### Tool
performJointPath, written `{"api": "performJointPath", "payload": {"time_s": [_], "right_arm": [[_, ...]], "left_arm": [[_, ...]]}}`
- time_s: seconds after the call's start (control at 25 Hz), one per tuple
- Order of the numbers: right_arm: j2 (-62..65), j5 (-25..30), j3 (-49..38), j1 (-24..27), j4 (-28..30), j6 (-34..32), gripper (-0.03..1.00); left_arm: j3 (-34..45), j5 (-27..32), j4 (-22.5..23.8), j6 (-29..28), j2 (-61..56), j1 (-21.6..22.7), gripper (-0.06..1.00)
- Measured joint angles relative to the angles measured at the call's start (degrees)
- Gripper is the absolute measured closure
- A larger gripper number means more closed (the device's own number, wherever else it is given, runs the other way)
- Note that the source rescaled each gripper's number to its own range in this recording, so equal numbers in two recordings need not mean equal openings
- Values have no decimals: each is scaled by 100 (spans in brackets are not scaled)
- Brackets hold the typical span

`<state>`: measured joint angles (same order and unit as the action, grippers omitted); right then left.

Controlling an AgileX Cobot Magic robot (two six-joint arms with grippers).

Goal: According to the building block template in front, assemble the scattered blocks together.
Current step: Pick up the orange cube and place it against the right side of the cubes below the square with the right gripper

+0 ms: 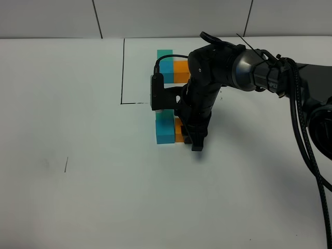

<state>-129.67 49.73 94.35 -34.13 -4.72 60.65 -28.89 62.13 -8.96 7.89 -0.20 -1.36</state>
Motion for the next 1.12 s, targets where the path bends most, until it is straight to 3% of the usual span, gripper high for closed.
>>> {"api": "performJointPath", "payload": {"time_s": [1.12], "right_arm": [[-6,-11,0,0,-123,-11,97]], "left_arm": [[0,0,0,-6,0,0,59]]}}
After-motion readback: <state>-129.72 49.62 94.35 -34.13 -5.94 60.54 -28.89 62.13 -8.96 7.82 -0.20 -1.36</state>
